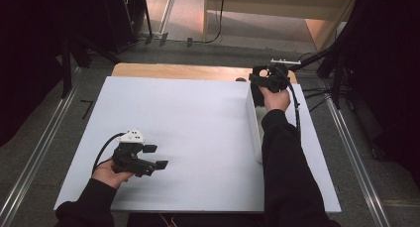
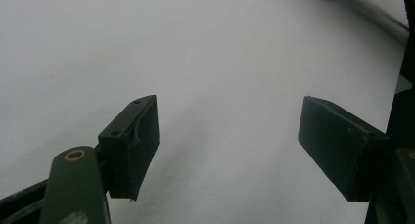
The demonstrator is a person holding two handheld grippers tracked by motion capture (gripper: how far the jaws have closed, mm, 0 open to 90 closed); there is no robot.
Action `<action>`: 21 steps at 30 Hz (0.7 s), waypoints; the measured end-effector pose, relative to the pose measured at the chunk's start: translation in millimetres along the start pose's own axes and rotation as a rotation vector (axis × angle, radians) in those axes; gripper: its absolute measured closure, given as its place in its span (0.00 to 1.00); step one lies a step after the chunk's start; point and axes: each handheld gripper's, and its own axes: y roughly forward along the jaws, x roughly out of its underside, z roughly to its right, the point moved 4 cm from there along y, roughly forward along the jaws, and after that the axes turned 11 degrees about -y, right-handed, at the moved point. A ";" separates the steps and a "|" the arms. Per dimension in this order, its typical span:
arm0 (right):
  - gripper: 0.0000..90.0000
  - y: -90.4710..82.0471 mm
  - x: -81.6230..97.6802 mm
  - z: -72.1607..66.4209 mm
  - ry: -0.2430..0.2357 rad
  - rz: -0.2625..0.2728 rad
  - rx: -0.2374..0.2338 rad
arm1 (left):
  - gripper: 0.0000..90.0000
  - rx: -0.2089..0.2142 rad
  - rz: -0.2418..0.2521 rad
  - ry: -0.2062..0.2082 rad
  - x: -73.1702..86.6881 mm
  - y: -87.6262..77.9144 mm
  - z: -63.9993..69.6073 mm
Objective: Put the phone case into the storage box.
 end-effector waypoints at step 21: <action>0.00 -24.4 -29.7 7.9 -0.036 -0.038 -0.048 | 0.26 -0.001 -0.006 -0.002 -0.1 0.3 -0.2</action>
